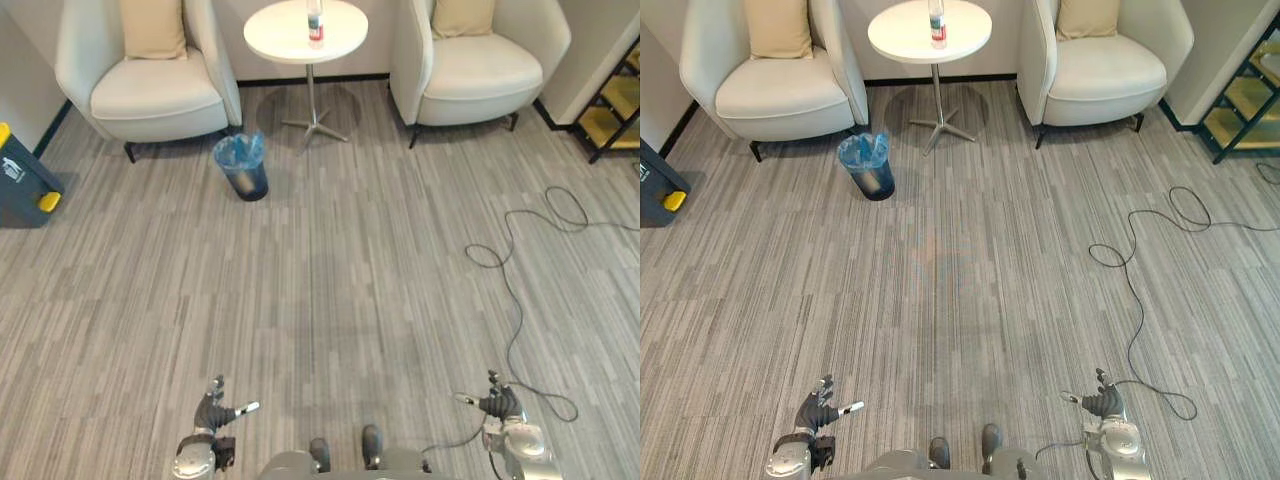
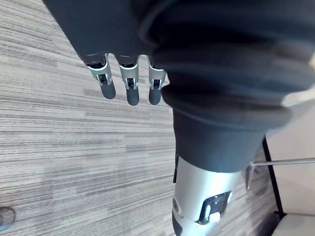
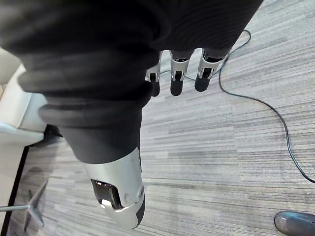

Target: Gather rubbish on tea table into small bin, then transfer packed bag to large trash can.

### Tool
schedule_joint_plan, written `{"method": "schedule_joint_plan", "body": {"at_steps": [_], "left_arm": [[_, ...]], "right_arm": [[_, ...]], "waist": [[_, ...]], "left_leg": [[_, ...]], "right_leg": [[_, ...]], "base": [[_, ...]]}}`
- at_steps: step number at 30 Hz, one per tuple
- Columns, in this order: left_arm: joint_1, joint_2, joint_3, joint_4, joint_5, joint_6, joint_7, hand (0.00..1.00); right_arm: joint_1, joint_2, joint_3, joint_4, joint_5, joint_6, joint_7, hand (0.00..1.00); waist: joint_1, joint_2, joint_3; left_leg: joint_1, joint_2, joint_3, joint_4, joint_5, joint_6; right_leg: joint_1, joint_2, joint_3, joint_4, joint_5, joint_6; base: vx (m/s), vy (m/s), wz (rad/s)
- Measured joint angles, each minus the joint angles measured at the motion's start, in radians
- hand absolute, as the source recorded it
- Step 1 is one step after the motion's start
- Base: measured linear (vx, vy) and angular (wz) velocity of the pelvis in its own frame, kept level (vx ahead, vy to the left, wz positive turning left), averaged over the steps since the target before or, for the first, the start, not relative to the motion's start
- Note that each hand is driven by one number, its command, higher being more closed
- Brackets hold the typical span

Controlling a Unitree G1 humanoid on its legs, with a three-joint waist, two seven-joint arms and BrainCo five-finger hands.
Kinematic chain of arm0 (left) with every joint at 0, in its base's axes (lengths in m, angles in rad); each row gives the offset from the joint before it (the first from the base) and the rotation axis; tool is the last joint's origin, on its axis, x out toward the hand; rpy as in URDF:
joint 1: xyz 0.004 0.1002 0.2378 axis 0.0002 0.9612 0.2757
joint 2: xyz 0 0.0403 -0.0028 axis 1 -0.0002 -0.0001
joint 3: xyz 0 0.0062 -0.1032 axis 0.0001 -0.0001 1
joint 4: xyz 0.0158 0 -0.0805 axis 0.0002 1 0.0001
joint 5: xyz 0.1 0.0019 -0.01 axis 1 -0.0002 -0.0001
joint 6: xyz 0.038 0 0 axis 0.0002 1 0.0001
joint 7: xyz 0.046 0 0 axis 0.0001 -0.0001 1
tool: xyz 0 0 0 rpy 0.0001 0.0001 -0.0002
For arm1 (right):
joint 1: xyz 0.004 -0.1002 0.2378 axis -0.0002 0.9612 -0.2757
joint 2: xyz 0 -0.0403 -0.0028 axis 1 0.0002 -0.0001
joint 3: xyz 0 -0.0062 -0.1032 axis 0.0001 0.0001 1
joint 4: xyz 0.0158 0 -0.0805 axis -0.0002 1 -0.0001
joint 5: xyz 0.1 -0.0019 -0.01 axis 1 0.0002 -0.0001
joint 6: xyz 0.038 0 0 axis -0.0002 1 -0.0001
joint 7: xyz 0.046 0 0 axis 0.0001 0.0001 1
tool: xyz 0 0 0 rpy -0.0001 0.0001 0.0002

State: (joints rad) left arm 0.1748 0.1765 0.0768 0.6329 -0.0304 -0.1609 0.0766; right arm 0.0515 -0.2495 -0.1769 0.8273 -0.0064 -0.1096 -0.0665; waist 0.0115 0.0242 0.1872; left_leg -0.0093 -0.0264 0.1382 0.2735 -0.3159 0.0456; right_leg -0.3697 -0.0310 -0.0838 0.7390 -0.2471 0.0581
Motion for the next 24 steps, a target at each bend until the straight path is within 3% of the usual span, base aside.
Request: {"method": "schedule_joint_plan", "body": {"at_steps": [2,4,5,6,7,8,9,10,11,12,13,14,15,17,19,21,22,23,24], "left_arm": [[-0.007,0.005,0.0,0.0,-0.001,0.001,0.011,0.0],[-0.037,0.005,0.0,0.001,-0.008,0.001,0.016,0.0],[-0.062,0.004,0.0,0.001,-0.008,-0.001,0.017,0.0],[-0.073,0.006,0.0,0.002,-0.008,-0.002,0.017,0.0],[-0.087,0.006,-0.001,0.006,-0.008,-0.002,0.019,0.0],[-0.094,-0.003,-0.002,0.013,-0.007,-0.001,0.019,0.0],[-0.1,-0.004,-0.007,0.016,-0.006,-0.001,0.018,0.0],[-0.108,-0.008,-0.007,0.023,-0.006,-0.001,0.017,0.0],[-0.101,-0.022,0.0,0.027,-0.007,0.0,0.018,0.0],[-0.07,-0.038,0.005,0.025,-0.007,-0.001,0.016,0.0],[-0.067,-0.039,0.004,0.025,-0.007,-0.001,0.015,0.0],[-0.064,-0.041,0.004,0.023,-0.008,0.0,0.016,0.0],[-0.061,-0.046,0.003,0.008,-0.008,0.001,0.016,0.0],[-0.048,-0.059,-0.01,-0.031,-0.009,-0.001,0.012,0.0],[-0.035,-0.068,-0.008,-0.051,-0.011,-0.001,0.011,0.0],[-0.008,-0.092,0.004,-0.053,-0.022,0.0,0.014,0.0],[0.0,-0.098,0.004,-0.053,-0.027,0.0,0.013,0.0],[0.021,-0.103,0.005,-0.052,-0.032,0.0,0.017,0.0],[0.028,-0.097,0.006,-0.043,-0.038,0.001,0.018,0.0]], "right_arm": [[-0.002,-0.005,0.0,0.0,0.002,0.002,0.0,0.0],[-0.008,-0.018,0.0,0.001,0.006,0.003,-0.001,0.0],[-0.013,-0.03,-0.001,0.001,0.008,0.003,-0.001,0.0],[-0.013,-0.037,-0.005,0.001,0.009,0.003,-0.001,0.0],[-0.01,-0.042,-0.011,0.001,0.009,0.004,-0.006,0.0],[-0.014,-0.047,-0.012,0.0,0.009,0.005,-0.012,0.0],[-0.026,-0.044,-0.012,-0.001,0.009,0.004,-0.015,0.0],[-0.031,-0.038,-0.011,-0.008,0.009,0.002,-0.016,0.0],[-0.032,-0.03,-0.007,-0.021,0.01,0.002,-0.015,0.0],[-0.032,-0.028,0.021,-0.035,0.027,-0.003,-0.017,0.0],[-0.033,-0.025,0.025,-0.038,0.034,-0.003,-0.018,0.0],[-0.033,-0.005,0.03,-0.055,0.053,-0.004,-0.023,0.0],[-0.03,0.016,0.029,-0.073,0.077,-0.015,-0.025,0.0],[-0.03,0.02,0.029,-0.085,0.089,-0.027,-0.025,0.0],[-0.039,0.018,0.024,-0.083,0.099,-0.027,-0.027,0.0],[-0.064,0.016,0.006,-0.059,0.114,-0.023,-0.031,0.0],[-0.064,0.014,0.004,-0.054,0.114,-0.023,-0.035,0.0],[-0.054,0.011,0.006,-0.053,0.113,-0.021,-0.041,0.0],[-0.053,0.019,0.007,-0.051,0.113,-0.019,-0.042,0.0]], "waist": [[-0.002,0.006,0.022],[-0.027,0.026,0.039],[-0.051,0.036,0.051],[-0.061,0.031,0.054],[-0.062,0.021,0.052],[-0.062,0.036,0.058],[-0.057,0.044,0.062],[-0.052,0.044,0.062],[-0.048,0.045,0.067],[-0.034,0.036,0.08],[-0.031,0.04,0.079],[-0.005,0.033,0.087],[0.018,0.007,0.093],[0.041,0.002,0.094],[0.063,0.003,0.094],[0.105,0.007,0.093],[0.114,0.012,0.089],[0.122,0.026,0.081],[0.123,0.023,0.075]], "left_leg": [[0.062,0.017,-0.007,-0.018,-0.018,0.003],[0.103,0.053,-0.043,-0.051,-0.029,-0.006],[0.137,0.076,-0.085,-0.098,-0.025,-0.012],[0.166,0.082,-0.114,-0.128,-0.022,-0.029],[0.195,0.095,-0.142,-0.122,-0.043,-0.074],[0.194,0.128,-0.17,-0.052,-0.057,-0.101],[0.176,0.145,-0.171,0.004,-0.041,-0.128],[0.132,0.151,-0.17,0.116,0.008,-0.185],[0.059,0.16,-0.166,0.332,0.138,-0.164],[-0.037,0.203,-0.148,0.623,0.229,-0.142],[-0.056,0.211,-0.137,0.676,0.214,-0.126],[-0.131,0.24,-0.092,0.818,0.163,-0.087],[-0.219,0.238,-0.046,0.845,0.13,-0.063],[-0.351,0.227,0.0,0.754,0.1,-0.048],[-0.438,0.171,0.005,0.503,0.102,-0.054],[-0.431,0.09,-0.045,0.029,0.191,-0.131],[-0.428,0.088,-0.051,-0.05,0.214,-0.14],[-0.433,0.095,-0.045,-0.105,0.223,-0.131],[-0.435,0.092,-0.048,-0.068,0.303,-0.091]], "right_leg": [[-0.036,-0.015,-0.071,-0.084,-0.013,0.003],[-0.074,-0.002,-0.112,-0.25,0.022,-0.001],[-0.097,0.0,-0.113,-0.391,0.101,0.007],[-0.11,-0.002,-0.103,-0.476,0.167,0.009],[-0.129,-0.003,-0.085,-0.525,0.292,-0.004],[-0.125,0.004,-0.106,-0.466,0.37,-0.068],[-0.125,0.012,-0.118,-0.429,0.344,-0.086],[-0.115,0.015,-0.133,-0.388,0.285,-0.1],[-0.05,0.032,-0.137,-0.378,0.224,-0.108],[0.083,0.06,-0.129,-0.423,0.179,-0.125],[0.108,0.068,-0.125,-0.436,0.173,-0.134],[0.212,0.086,-0.103,-0.491,0.159,-0.152],[0.299,0.081,-0.088,-0.55,0.142,-0.146],[0.396,0.081,-0.075,-0.635,0.128,-0.145],[0.461,0.076,-0.059,-0.678,0.1,-0.131],[0.545,0.055,-0.008,-0.716,0.049,-0.103],[0.567,0.056,0.007,-0.725,0.033,-0.095],[0.61,0.067,0.033,-0.726,-0.015,-0.082],[0.633,0.058,0.041,-0.712,-0.047,-0.084]], "base": [[0.4,0.01,0.06],[0.5,-0.055,0.59],[0.61,-0.124,0.93],[0.77,-0.196,0.99],[0.82,-0.252,0.74],[0.7,-0.235,0.41],[0.68,-0.252,0.29],[0.67,-0.29,0.2],[0.83,-0.328,0.15],[0.71,-0.262,0.01],[0.68,-0.199,-0.3],[0.61,-0.177,-0.3],[0.59,-0.168,-0.28],[0.55,-0.102,-0.11],[0.56,-0.013,-0.23],[0.59,0.092,-0.6],[0.62,0.175,-0.73],[0.63,0.23,-0.53],[0.78,0.264,-0.48]]}}
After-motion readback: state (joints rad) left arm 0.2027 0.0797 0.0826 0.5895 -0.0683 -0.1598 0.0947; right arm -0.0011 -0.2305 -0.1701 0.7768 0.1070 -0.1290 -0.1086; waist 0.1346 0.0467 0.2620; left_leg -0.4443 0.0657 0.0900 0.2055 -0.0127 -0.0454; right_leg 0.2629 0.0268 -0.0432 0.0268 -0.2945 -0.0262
